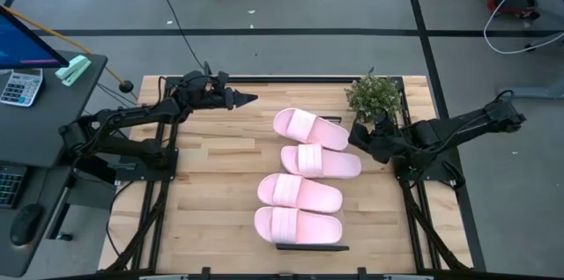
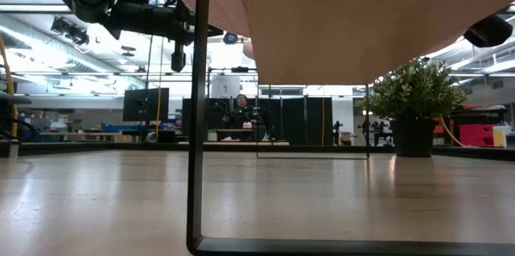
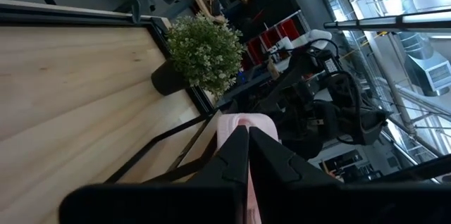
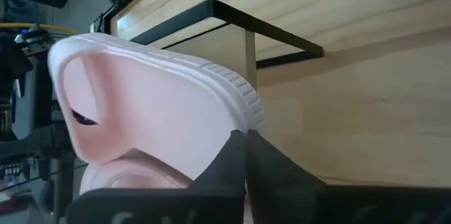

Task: Pick and place slides into the shelf
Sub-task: Adjust the pink slippers on the shelf

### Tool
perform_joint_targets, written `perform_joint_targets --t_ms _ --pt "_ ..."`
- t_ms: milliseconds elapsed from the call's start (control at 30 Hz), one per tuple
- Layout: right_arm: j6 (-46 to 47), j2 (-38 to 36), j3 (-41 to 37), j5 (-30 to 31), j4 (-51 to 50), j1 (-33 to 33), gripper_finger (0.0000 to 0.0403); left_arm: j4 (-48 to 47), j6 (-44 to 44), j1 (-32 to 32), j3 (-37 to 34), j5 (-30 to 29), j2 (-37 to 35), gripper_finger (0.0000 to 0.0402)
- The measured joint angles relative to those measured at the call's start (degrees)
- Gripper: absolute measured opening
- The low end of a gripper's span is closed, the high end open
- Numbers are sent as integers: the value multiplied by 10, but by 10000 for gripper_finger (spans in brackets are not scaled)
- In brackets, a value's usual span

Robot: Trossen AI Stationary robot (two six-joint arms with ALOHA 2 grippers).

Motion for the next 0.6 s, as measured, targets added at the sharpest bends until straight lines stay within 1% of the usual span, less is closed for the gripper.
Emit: perform_joint_targets --t_ms 167,267,367,467,533,600 --pt "-9 -17 0 -2 -3 0 2 -3 -1 3 0 0 0 8" --pt "-10 -21 12 -10 -32 0 2 -3 -1 4 0 0 0 8" --pt "-17 -24 34 -28 -60 0 2 -3 -1 4 0 0 0 16" --pt "-35 -36 46 -65 -67 0 1 -3 -1 4 0 0 0 21" --pt "-34 -48 46 -91 -68 0 1 -3 0 4 0 0 0 20" --pt "-35 -58 46 -103 -69 0 1 -4 0 4 0 0 0 16"
